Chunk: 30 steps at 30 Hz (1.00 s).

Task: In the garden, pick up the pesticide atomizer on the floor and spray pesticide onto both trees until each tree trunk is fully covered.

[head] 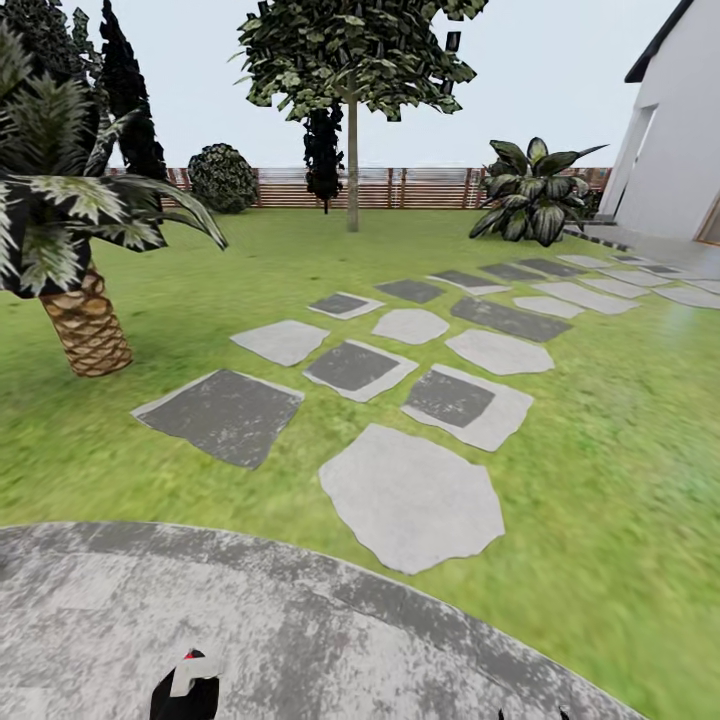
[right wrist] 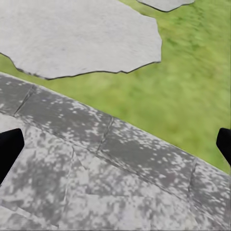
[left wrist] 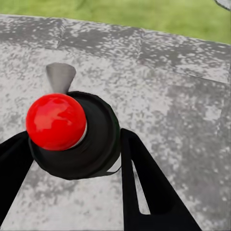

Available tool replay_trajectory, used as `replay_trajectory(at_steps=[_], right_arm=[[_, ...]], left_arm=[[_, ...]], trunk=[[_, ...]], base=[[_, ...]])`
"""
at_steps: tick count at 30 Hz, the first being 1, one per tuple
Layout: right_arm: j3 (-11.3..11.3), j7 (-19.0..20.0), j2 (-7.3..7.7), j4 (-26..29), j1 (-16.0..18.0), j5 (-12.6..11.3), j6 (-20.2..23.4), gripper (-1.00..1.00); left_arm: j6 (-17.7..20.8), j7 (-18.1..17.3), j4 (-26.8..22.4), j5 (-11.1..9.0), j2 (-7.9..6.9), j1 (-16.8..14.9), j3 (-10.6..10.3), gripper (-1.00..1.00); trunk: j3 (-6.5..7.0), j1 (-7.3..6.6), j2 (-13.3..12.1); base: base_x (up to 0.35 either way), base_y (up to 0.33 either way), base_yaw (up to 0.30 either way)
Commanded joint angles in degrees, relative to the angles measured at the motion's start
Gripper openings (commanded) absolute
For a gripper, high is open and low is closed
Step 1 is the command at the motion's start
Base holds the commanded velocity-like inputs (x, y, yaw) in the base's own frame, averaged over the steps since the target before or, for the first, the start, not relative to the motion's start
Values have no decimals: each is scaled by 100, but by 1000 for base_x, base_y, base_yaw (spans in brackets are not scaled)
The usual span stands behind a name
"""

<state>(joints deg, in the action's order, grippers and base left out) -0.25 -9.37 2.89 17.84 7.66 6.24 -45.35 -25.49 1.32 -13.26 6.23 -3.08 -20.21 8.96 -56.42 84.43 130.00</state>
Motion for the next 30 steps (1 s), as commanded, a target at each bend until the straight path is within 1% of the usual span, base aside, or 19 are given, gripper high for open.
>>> replay_trajectory(at_steps=[1,30], right_arm=[[1,2,0,0,1,0,0,100],[24,6,-2,-8,-1,0,0,100]], left_arm=[[0,-1,-1,-3,0,0,0,-100],[0,-1,-1,-2,0,0,0,-100]], trunk=[[0,0,0],[0,0,0]], base=[[340,0,0],[340,0,0]])
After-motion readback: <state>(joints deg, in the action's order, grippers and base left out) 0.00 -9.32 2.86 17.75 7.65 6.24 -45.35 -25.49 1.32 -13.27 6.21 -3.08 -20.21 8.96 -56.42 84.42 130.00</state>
